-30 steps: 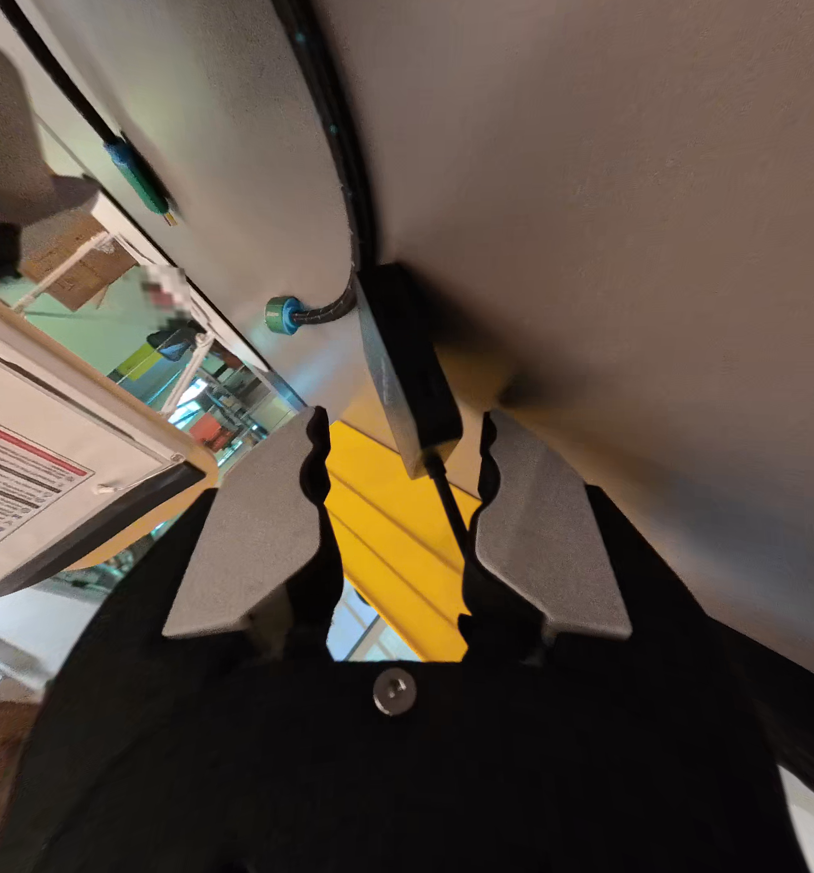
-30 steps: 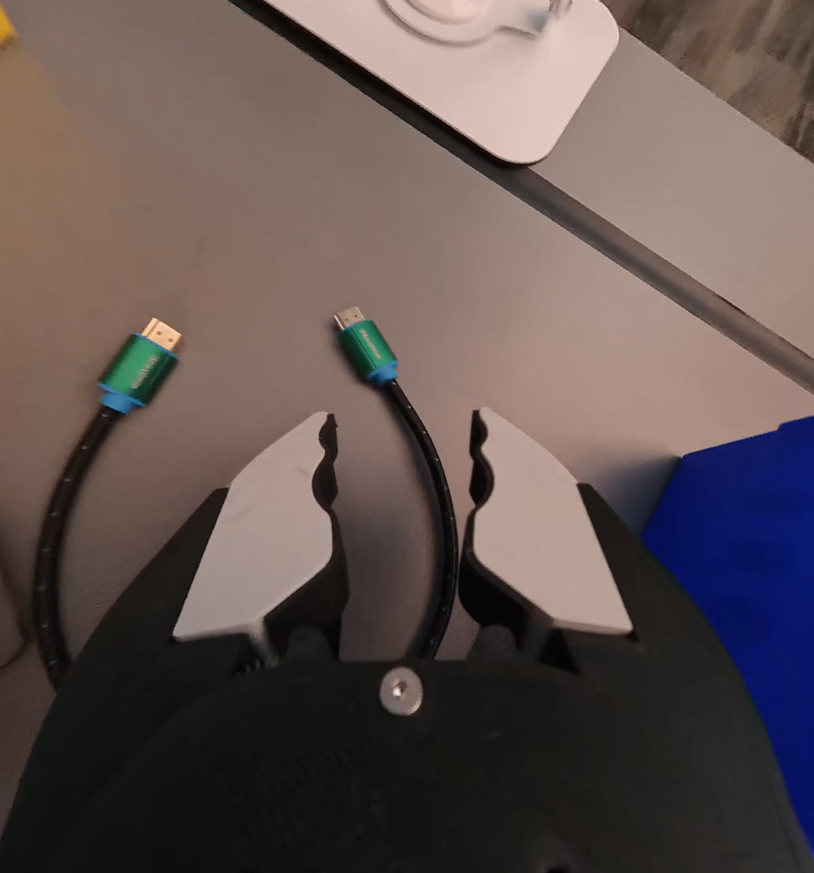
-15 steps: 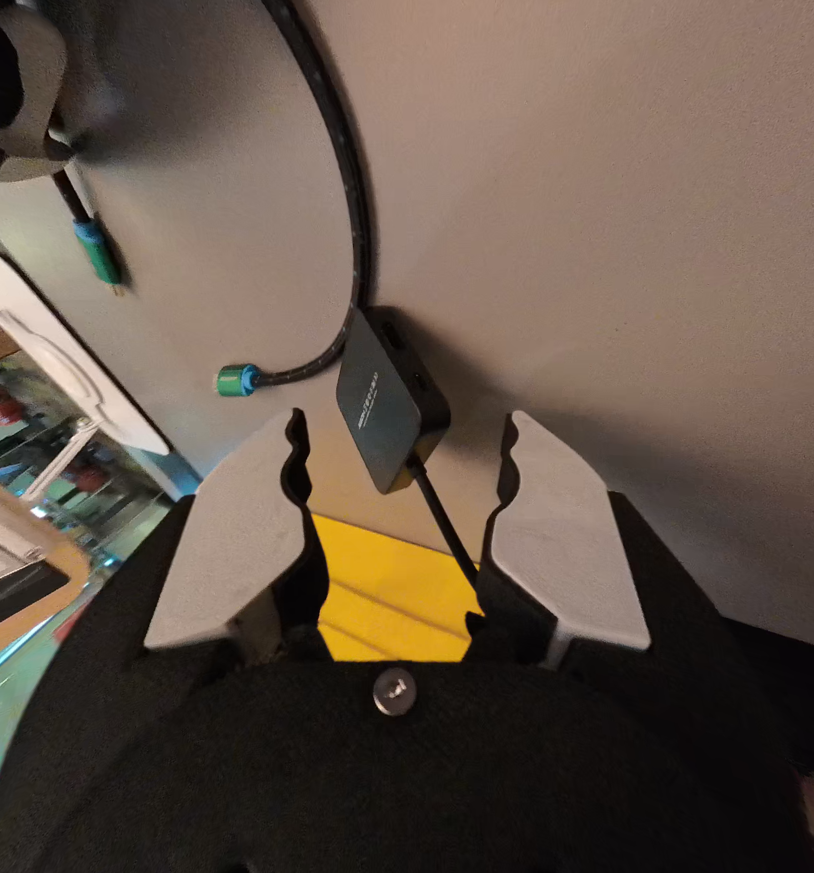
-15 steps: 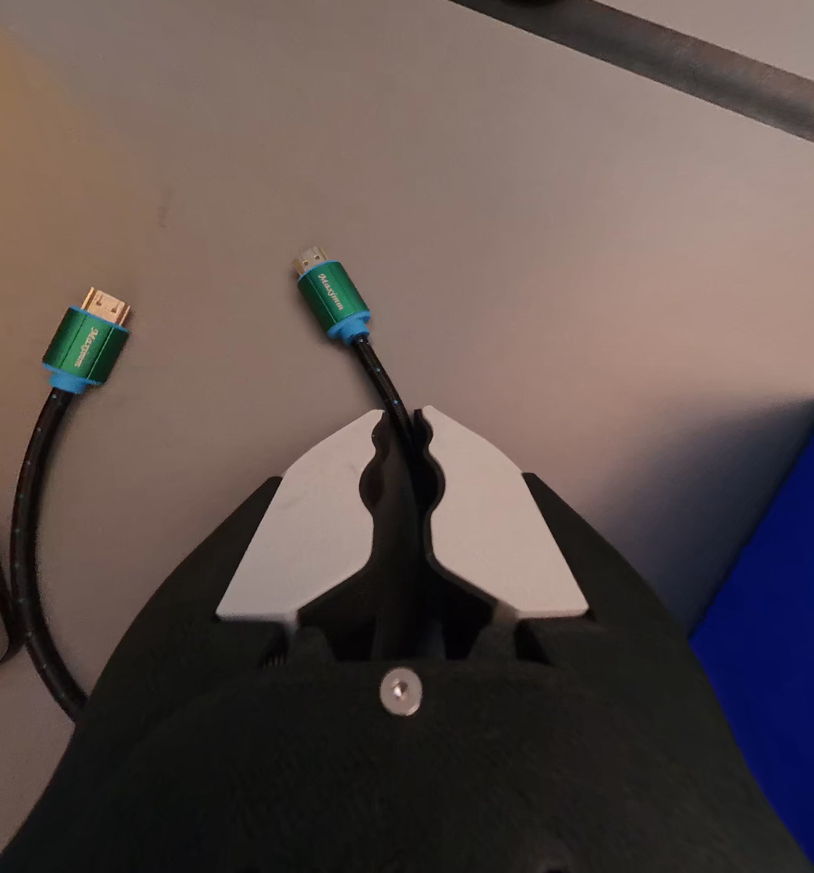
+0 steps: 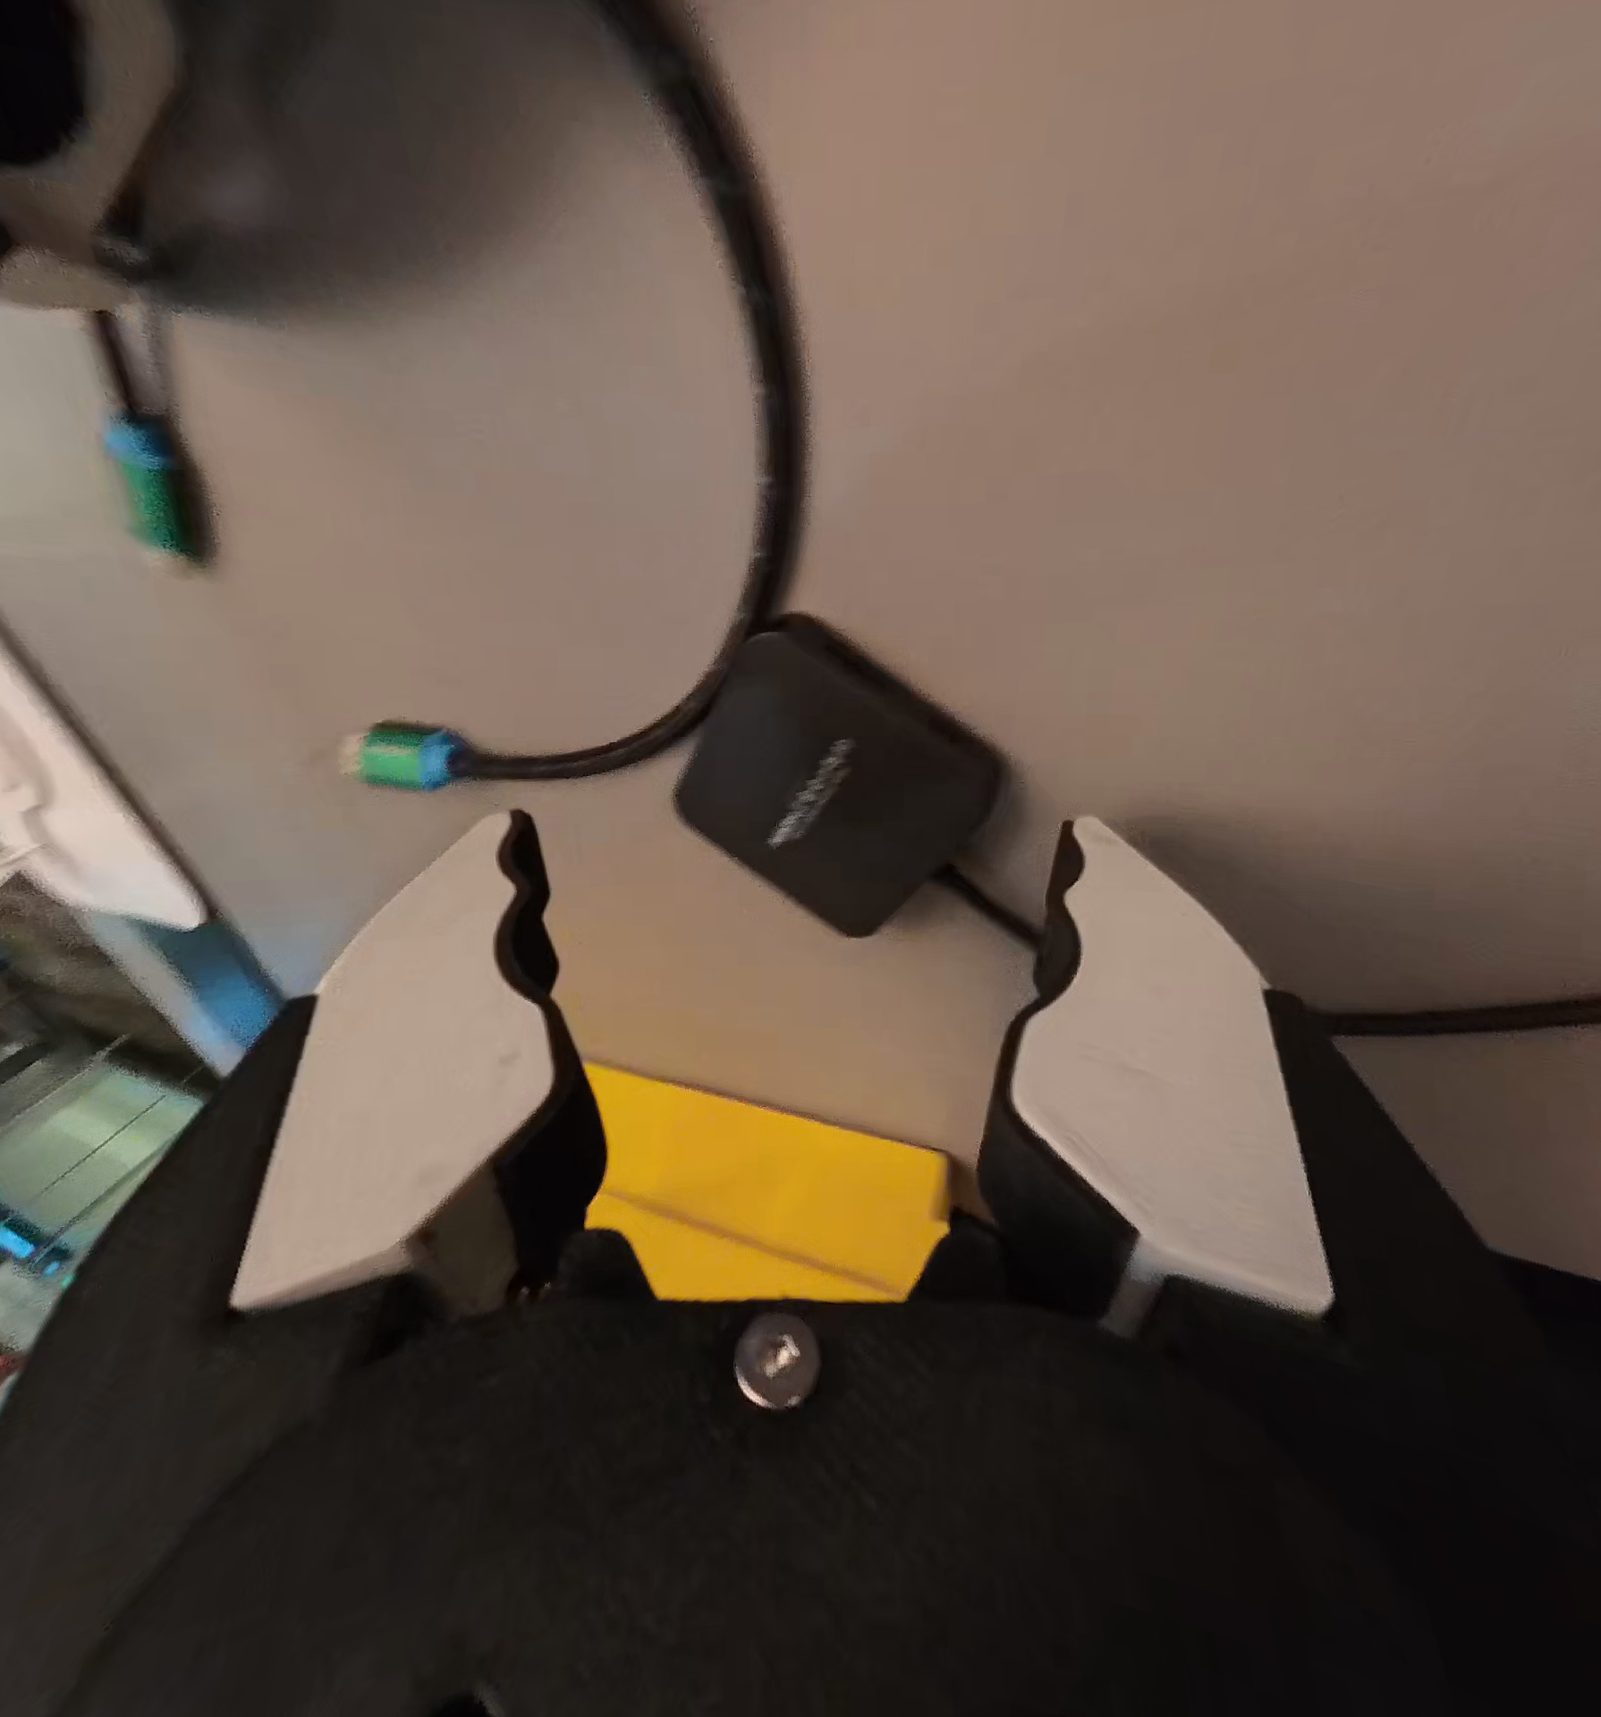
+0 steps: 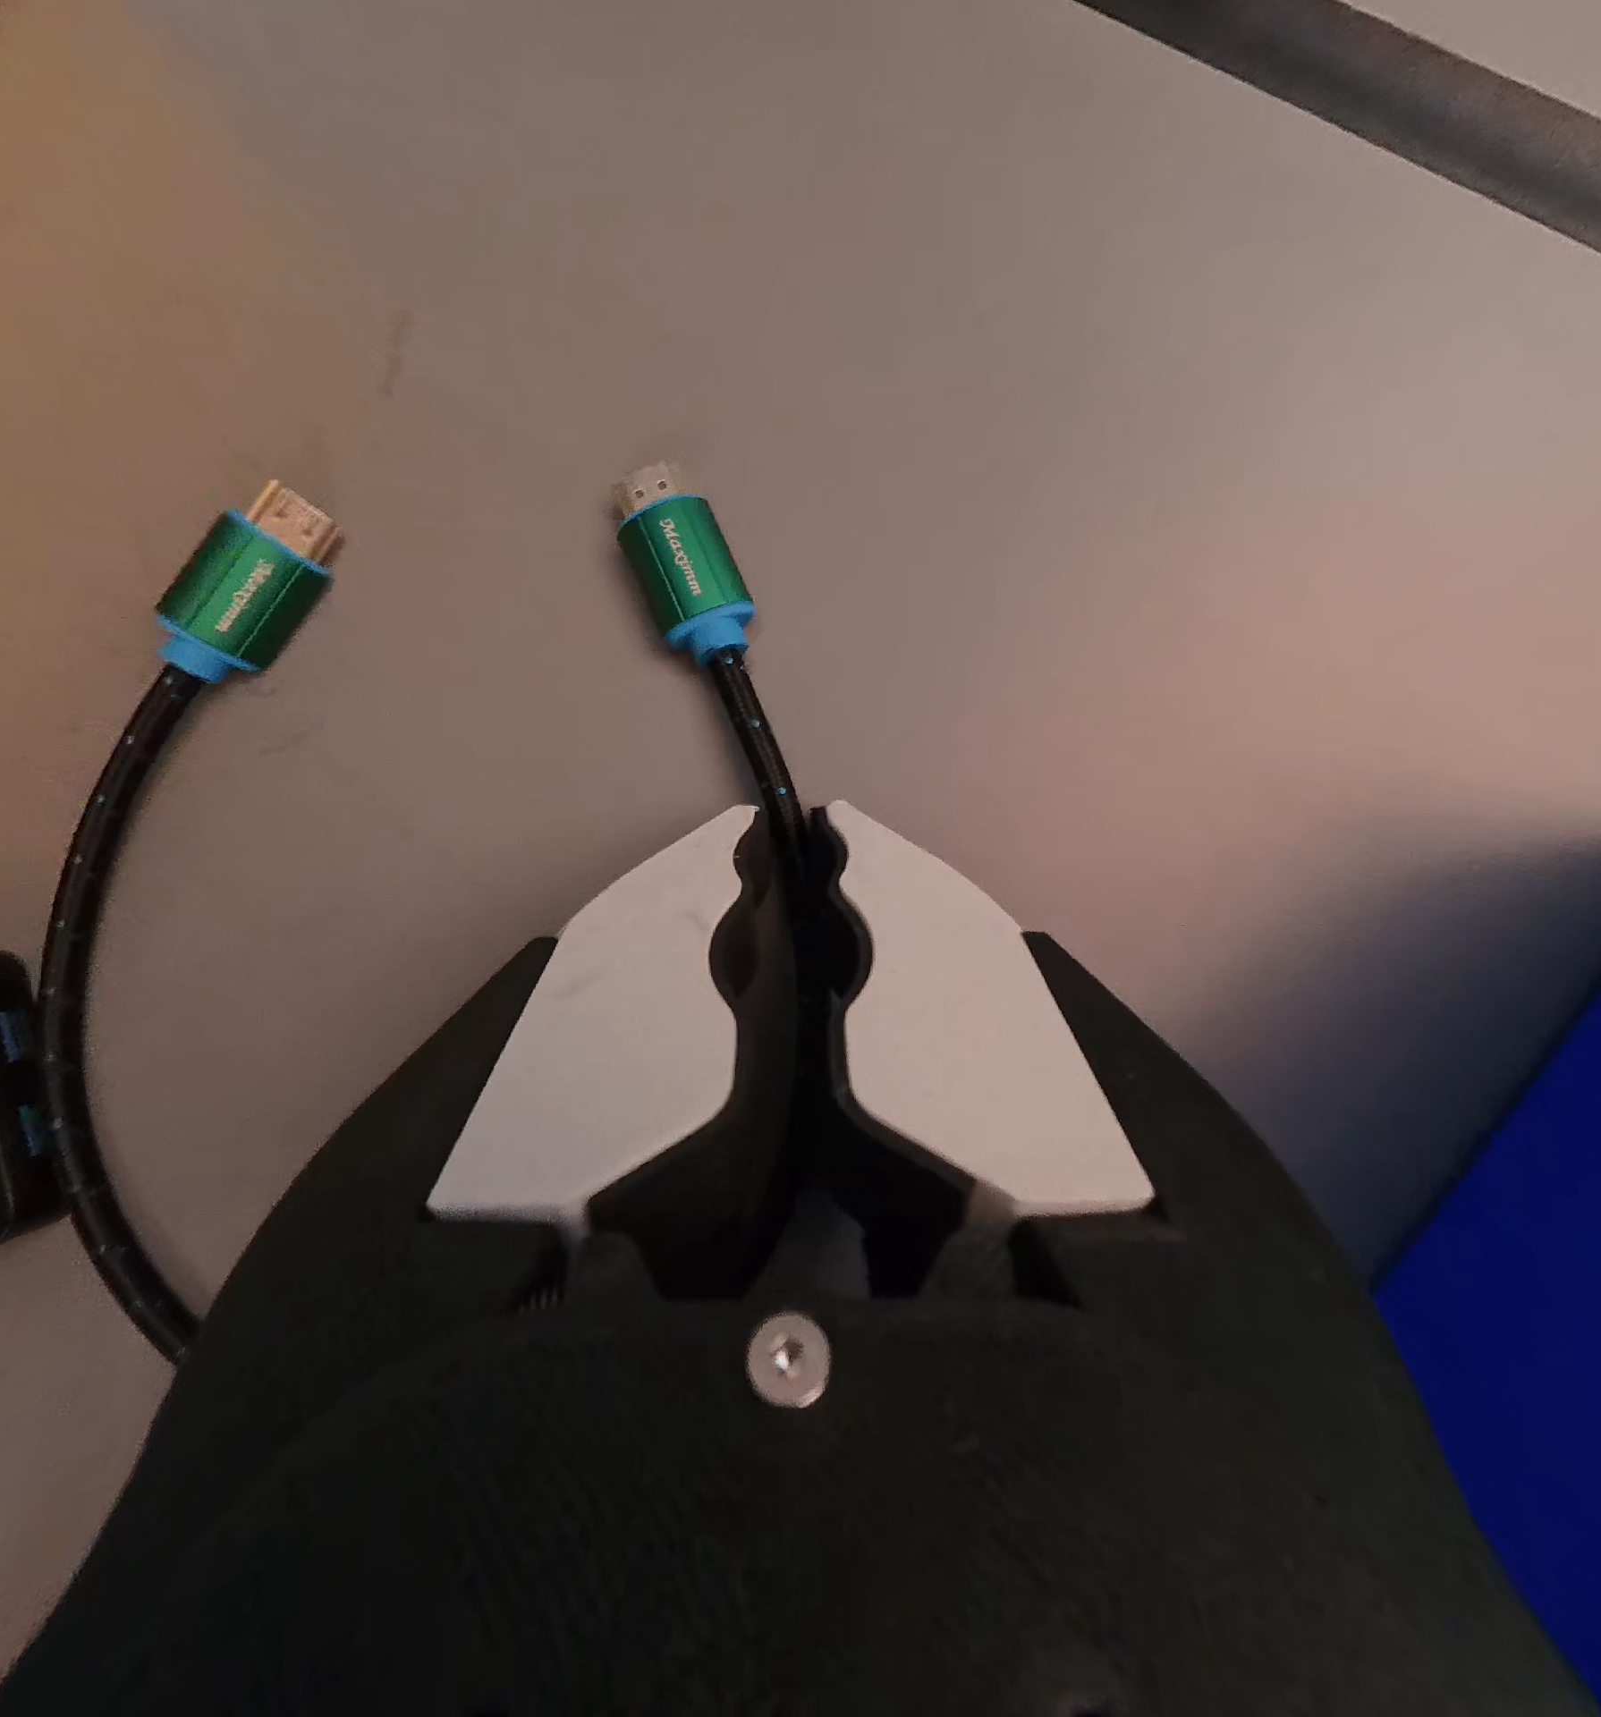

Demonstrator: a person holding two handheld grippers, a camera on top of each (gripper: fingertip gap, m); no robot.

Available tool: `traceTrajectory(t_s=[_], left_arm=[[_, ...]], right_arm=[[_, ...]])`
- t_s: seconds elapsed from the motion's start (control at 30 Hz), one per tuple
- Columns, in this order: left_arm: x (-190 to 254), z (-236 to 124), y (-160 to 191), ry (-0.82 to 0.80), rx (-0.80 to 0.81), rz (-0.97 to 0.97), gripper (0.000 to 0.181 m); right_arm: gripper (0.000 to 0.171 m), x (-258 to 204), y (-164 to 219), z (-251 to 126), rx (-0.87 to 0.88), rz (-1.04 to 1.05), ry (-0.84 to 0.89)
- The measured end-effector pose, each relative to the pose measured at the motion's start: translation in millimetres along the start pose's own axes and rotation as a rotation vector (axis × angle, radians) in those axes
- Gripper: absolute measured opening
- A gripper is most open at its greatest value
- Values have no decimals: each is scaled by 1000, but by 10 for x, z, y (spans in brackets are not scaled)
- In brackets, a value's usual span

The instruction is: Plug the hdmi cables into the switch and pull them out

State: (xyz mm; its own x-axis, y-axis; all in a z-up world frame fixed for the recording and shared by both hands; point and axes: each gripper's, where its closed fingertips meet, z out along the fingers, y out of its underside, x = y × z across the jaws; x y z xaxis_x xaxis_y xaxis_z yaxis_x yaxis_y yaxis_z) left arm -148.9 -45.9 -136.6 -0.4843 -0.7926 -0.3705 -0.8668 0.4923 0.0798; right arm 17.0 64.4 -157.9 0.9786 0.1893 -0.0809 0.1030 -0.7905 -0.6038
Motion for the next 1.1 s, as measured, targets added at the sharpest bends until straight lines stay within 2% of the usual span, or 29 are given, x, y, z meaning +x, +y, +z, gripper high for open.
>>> traceTrajectory(t_s=[0.1, 0.2, 0.33, 0.4, 0.47, 0.6, 0.7, 0.8, 0.93, 1.0, 1.1], left_arm=[[-295, -195, 85, -122, 65, -63, 100], [-630, -503, 170, -174, 237, -247, 99], [-1267, -1006, 304, -197, 630, -664, 92], [-1452, -1295, 285, -120, 887, -826, 90], [-1578, -1529, 321, -83, 1106, -905, 86], [-1681, -1664, 490, -16, 1361, -998, 80], [-1656, -1707, 518, 131, 1468, -1004, 69], [-1518, -1840, 455, 243, 1553, -884, 52], [-1429, -1726, 427, 196, 1442, -805, 38], [-1380, -1742, 403, 208, 1450, -765, 22], [-1298, -1613, 387, 262, 1350, -752, 25]], right_arm=[[8, -61, -24, -35, -8, -48, -21], [8, -127, -240, -211, 95, -89, -8], [8, -224, -652, -655, 304, -312, 109], [8, -234, -838, -935, 412, -416, 239], [8, -408, -988, -1198, 540, -520, 270], [8, -791, -1145, -1652, 769, -699, 358], [8, -1115, -1146, -1825, 863, -859, 412], [7, -1310, -1110, -1810, 853, -922, 410], [8, -1433, -1064, -1765, 849, -968, 362], [8, -1436, -1058, -1756, 856, -979, 372], [8, -1424, -1060, -1752, 860, -972, 372]])
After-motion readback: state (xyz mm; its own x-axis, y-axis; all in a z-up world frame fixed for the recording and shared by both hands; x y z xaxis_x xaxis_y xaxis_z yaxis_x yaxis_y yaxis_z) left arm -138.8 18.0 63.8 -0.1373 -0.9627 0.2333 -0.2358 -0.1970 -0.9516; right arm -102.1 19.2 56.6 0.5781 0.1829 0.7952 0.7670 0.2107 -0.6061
